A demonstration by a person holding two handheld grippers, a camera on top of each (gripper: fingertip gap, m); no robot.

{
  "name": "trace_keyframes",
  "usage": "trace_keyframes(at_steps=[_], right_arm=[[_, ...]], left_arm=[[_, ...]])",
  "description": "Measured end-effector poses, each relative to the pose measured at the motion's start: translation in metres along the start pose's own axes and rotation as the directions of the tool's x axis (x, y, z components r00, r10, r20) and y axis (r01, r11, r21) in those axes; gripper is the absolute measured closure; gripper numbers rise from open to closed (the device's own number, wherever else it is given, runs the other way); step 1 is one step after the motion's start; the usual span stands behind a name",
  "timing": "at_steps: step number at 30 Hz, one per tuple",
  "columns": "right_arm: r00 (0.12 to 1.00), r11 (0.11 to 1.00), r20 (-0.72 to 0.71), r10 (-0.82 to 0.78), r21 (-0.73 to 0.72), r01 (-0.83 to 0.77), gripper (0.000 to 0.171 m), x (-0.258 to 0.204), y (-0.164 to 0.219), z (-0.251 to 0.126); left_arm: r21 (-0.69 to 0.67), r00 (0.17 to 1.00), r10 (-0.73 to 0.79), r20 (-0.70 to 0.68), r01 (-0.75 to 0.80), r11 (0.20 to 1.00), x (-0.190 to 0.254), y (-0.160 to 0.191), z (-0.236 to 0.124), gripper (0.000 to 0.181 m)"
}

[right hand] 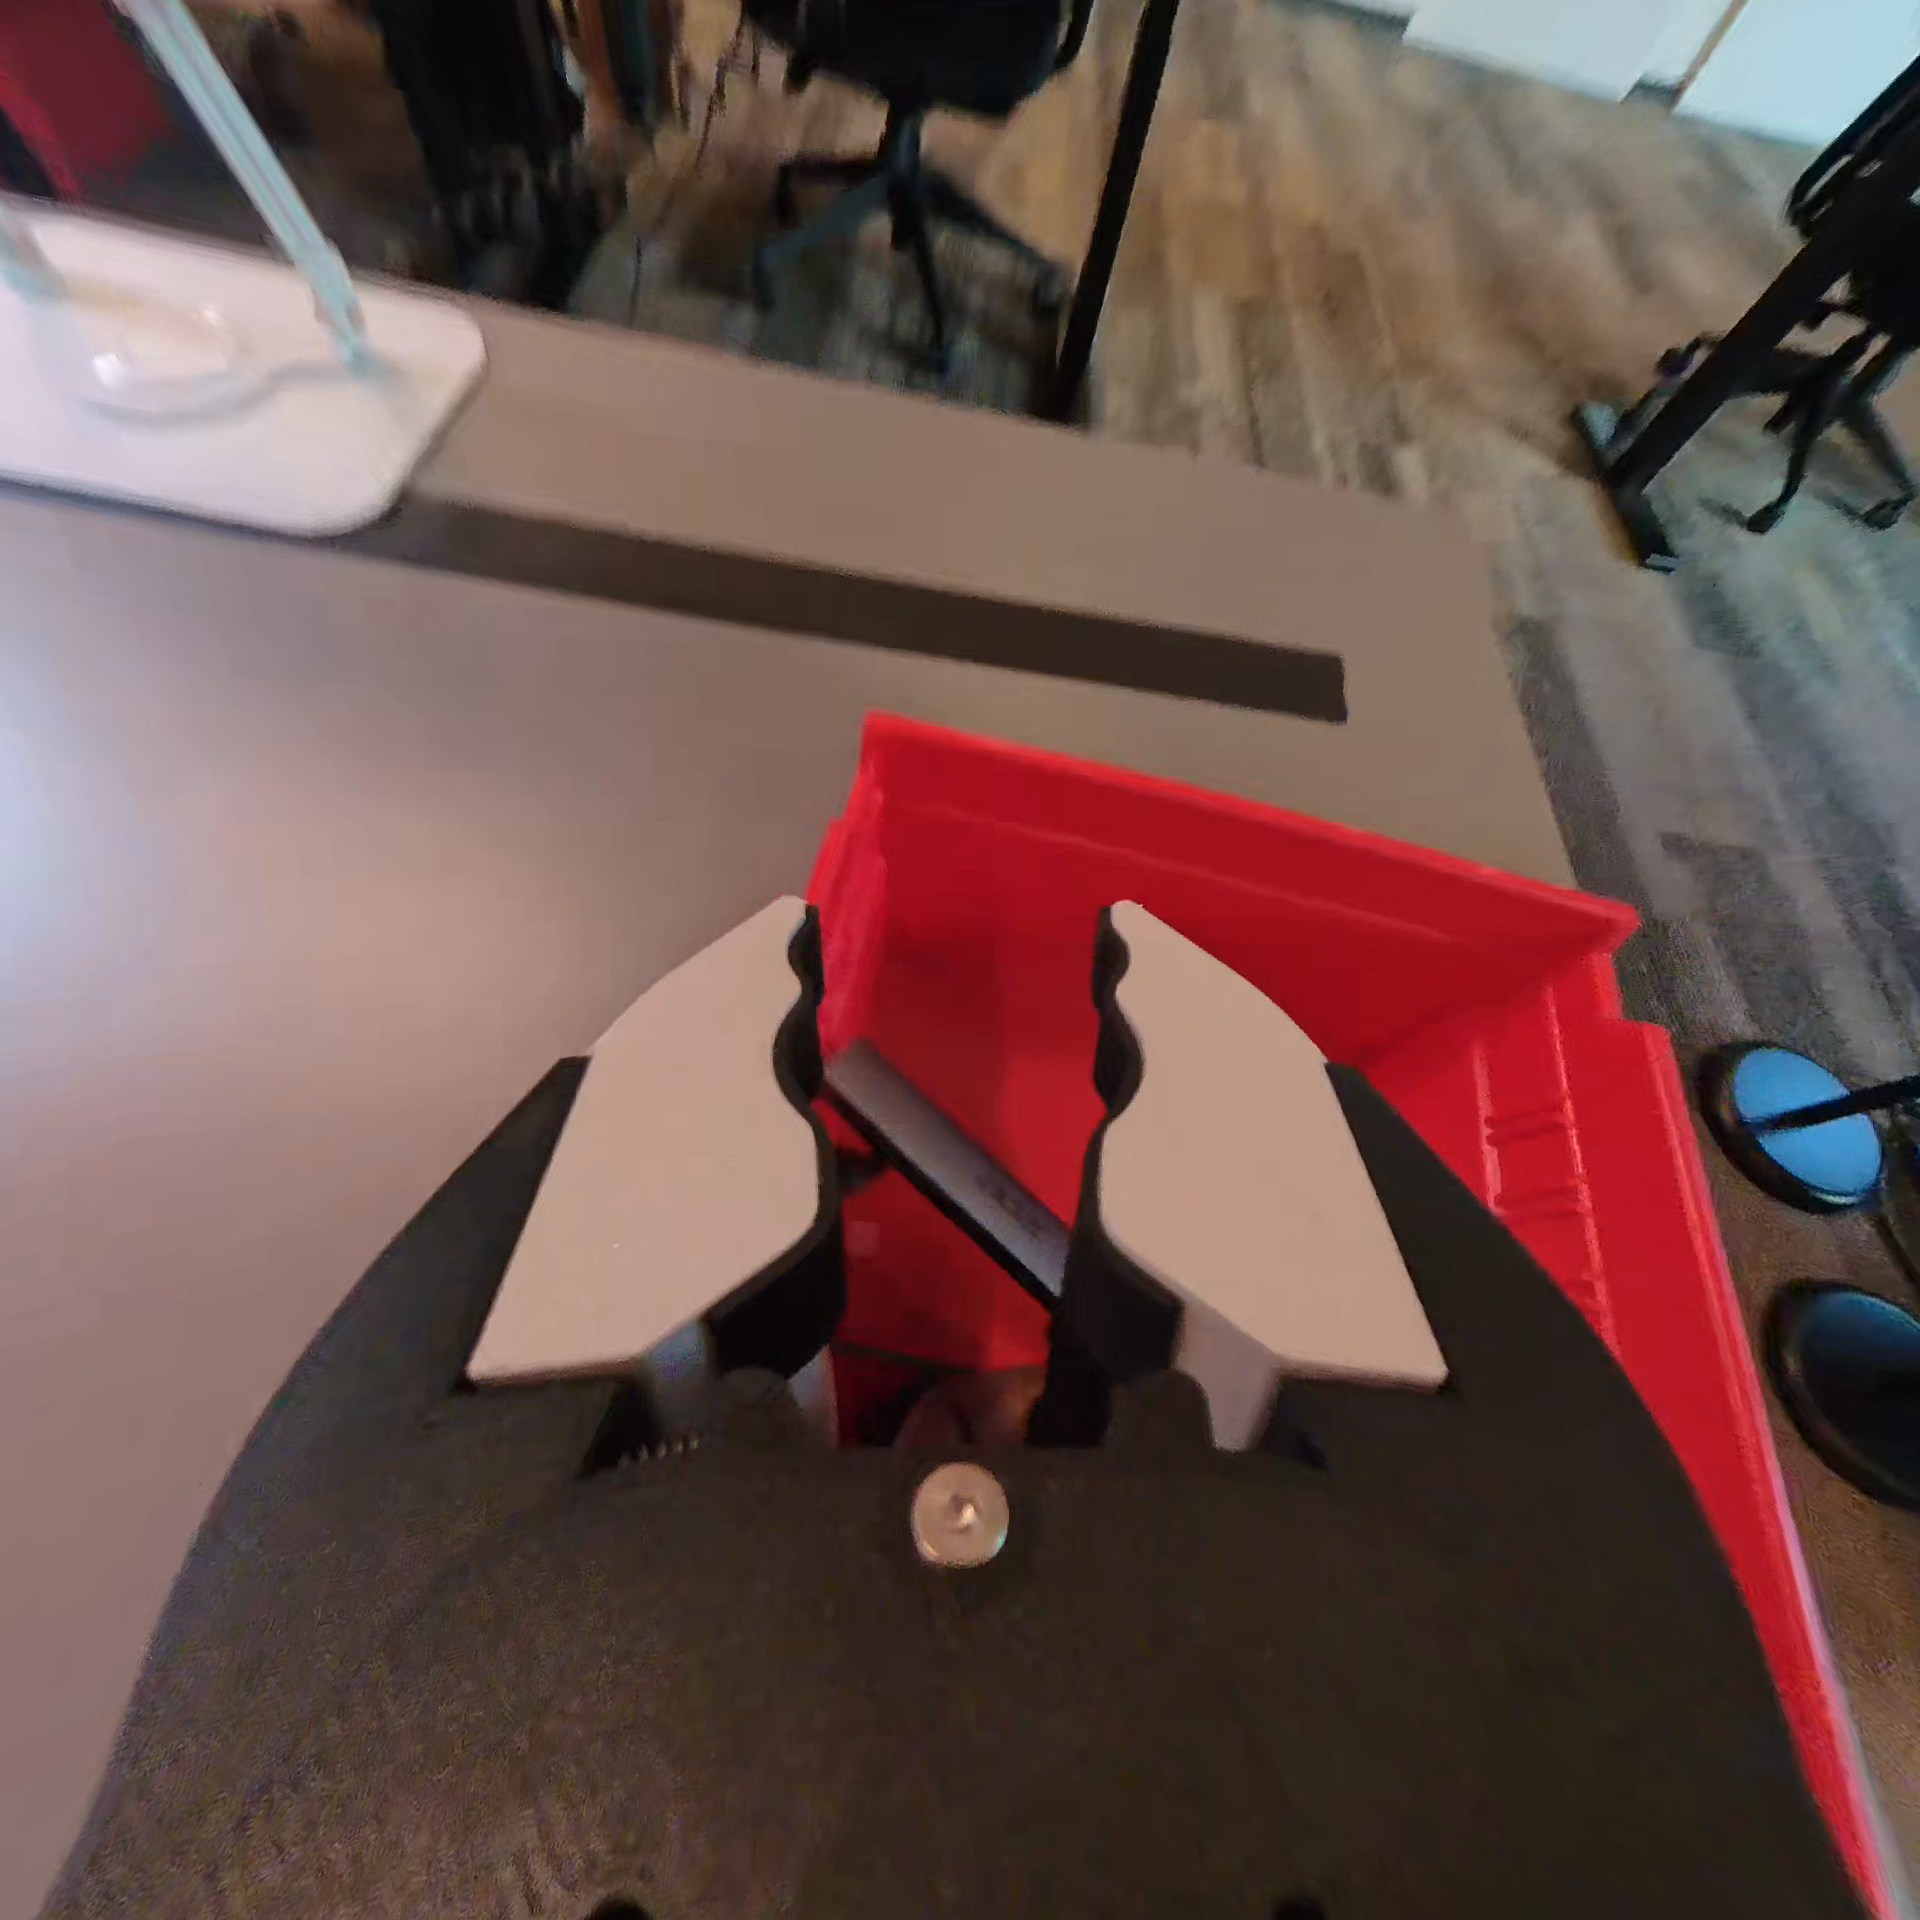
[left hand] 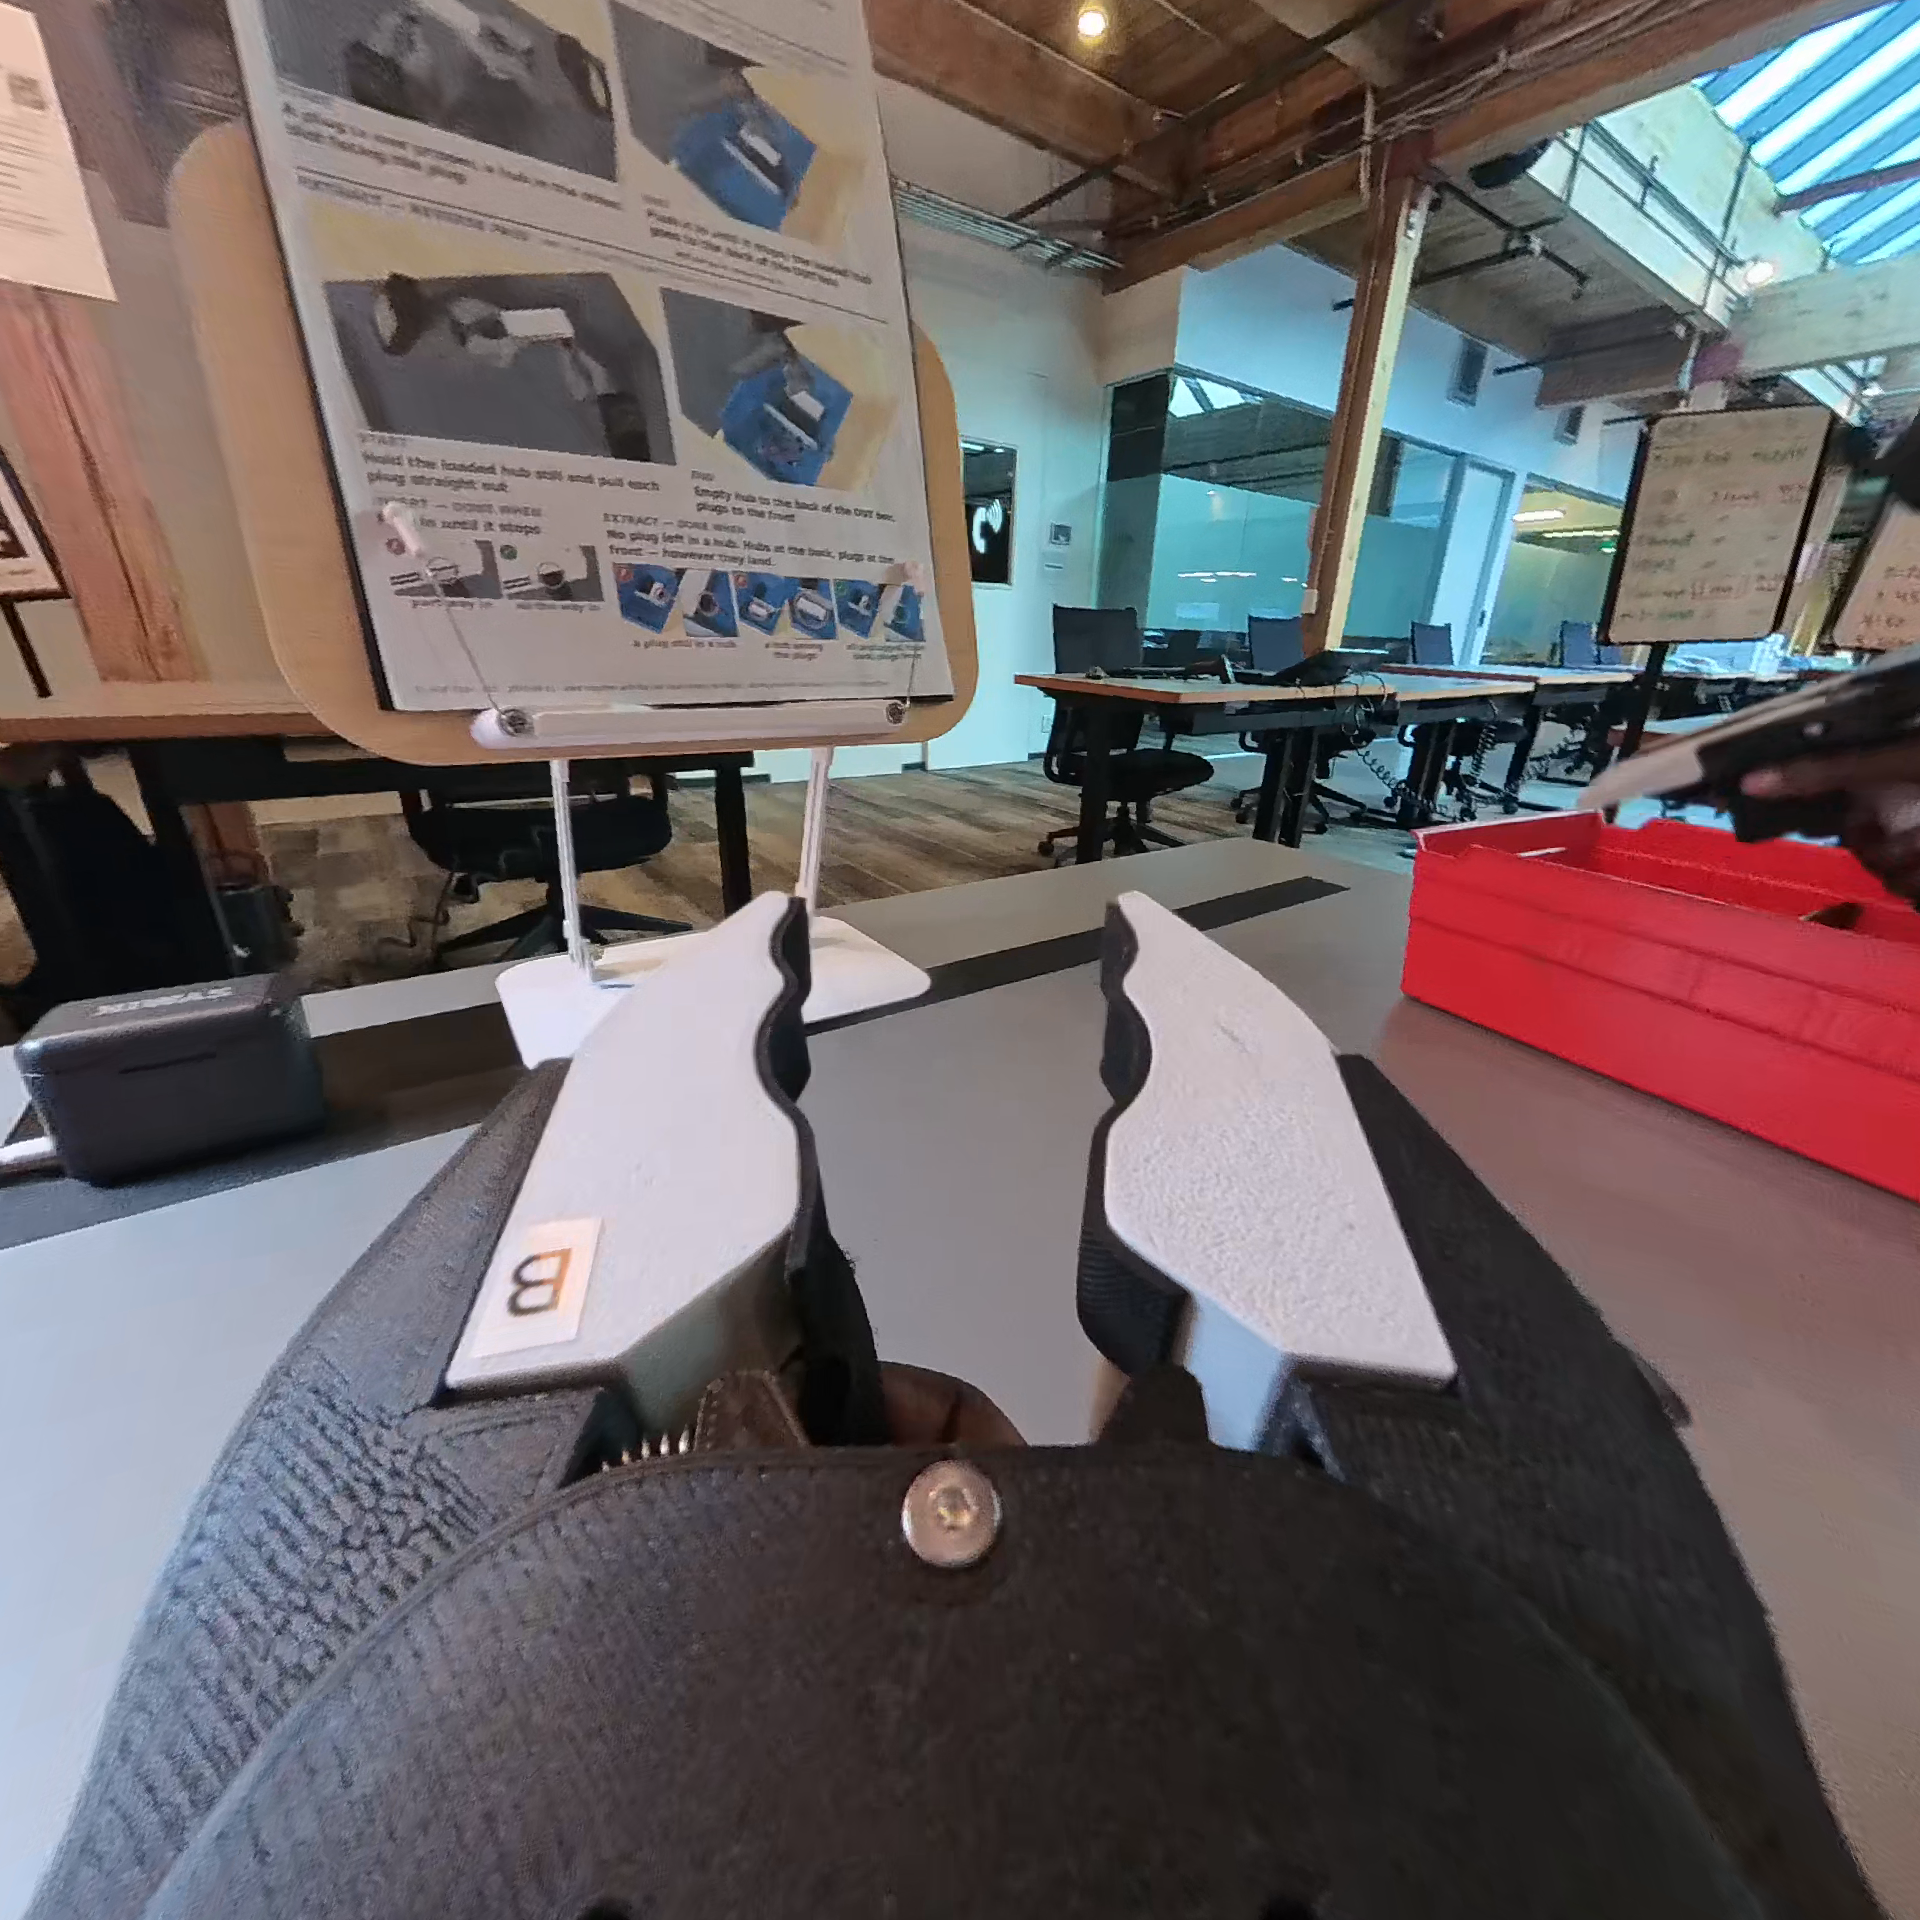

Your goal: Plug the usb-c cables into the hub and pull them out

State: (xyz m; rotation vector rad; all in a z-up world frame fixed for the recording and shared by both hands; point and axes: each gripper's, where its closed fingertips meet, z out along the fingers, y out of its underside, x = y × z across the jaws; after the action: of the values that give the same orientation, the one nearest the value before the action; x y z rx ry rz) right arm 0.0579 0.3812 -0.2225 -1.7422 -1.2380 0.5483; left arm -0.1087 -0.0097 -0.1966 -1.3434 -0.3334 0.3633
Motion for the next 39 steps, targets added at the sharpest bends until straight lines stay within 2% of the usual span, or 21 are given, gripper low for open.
trace_keyframes(at_steps=[3,6,8,10,12,13,17,21,26,29,32,34,37,38,39], right_arm=[[0.994,0.965,0.065,0.092,0.24,-0.105,0.123,-0.03,-0.043,-0.03],[0.956,0.836,0.27,0.119,0.492,-0.243,0.125,-0.093,-0.09,-0.073],[0.901,0.728,0.427,0.071,0.596,-0.34,0.114,-0.142,-0.112,-0.102],[0.911,0.604,0.406,0.066,0.711,-0.361,0.095,-0.166,-0.122,-0.115],[0.95,0.415,0.284,0.133,0.854,-0.314,0.097,-0.171,-0.114,-0.121],[0.956,0.373,0.251,0.152,0.881,-0.291,0.09,-0.181,-0.101,-0.116],[0.901,0.52,0.43,0.059,0.757,-0.396,0.062,-0.252,-0.073,-0.075],[0.888,0.615,0.459,-0.029,0.709,-0.347,0.047,-0.286,-0.06,-0.056],[0.9,0.579,0.435,-0.038,0.743,-0.335,0.05,-0.277,-0.065,-0.065],[0.898,0.562,0.44,0.002,0.742,-0.365,0.051,-0.265,-0.068,-0.066],[0.875,0.552,0.479,0.065,0.713,-0.432,0.052,-0.254,-0.068,-0.064],[0.832,0.541,0.54,0.129,0.665,-0.516,0.051,-0.248,-0.068,-0.061],[0.717,0.473,0.661,0.222,0.571,-0.672,0.052,-0.239,-0.071,-0.065],[0.701,0.452,0.674,0.232,0.563,-0.691,0.053,-0.237,-0.071,-0.068],[0.703,0.445,0.673,0.23,0.57,-0.691,0.055,-0.236,-0.072,-0.071]], left_arm=[[-0.02,1.0,0.011,-0.009,-0.011,1.0,0.002,0.004,0.001,0.126],[-0.034,1.0,-0.004,-0.011,0.004,0.999,0.003,0.007,0.002,0.126],[-0.042,1.0,-0.025,-0.014,0.024,0.999,0.002,0.009,0.003,0.126],[-0.043,0.999,-0.041,-0.014,0.04,0.998,0.001,0.009,0.003,0.126],[-0.039,0.999,-0.042,-0.011,0.042,0.998,0.0,0.008,0.002,0.127],[-0.039,0.999,-0.043,-0.011,0.042,0.998,0.0,0.007,0.002,0.127],[-0.054,0.998,-0.051,-0.031,0.049,0.997,0.006,0.01,0.004,0.126],[-0.064,0.999,0.024,-0.032,-0.026,0.998,0.01,0.01,0.003,0.126],[-0.009,0.949,0.306,-0.077,-0.307,0.952,0.041,-0.004,-0.001,0.126],[0.061,0.92,0.349,-0.179,-0.344,0.937,0.076,-0.024,-0.014,0.126],[0.131,0.929,0.241,-0.28,-0.211,0.969,0.101,-0.058,-0.056,0.122],[0.119,0.916,0.128,-0.379,-0.089,0.989,0.108,-0.075,-0.095,0.122],[-0.107,0.833,-0.173,-0.526,0.137,0.985,0.094,-0.083,-0.154,0.122],[-0.177,0.814,-0.221,-0.537,0.148,0.973,0.084,-0.084,-0.173,0.122],[-0.218,0.836,-0.208,-0.508,0.109,0.97,0.067,-0.086,-0.189,0.122]])
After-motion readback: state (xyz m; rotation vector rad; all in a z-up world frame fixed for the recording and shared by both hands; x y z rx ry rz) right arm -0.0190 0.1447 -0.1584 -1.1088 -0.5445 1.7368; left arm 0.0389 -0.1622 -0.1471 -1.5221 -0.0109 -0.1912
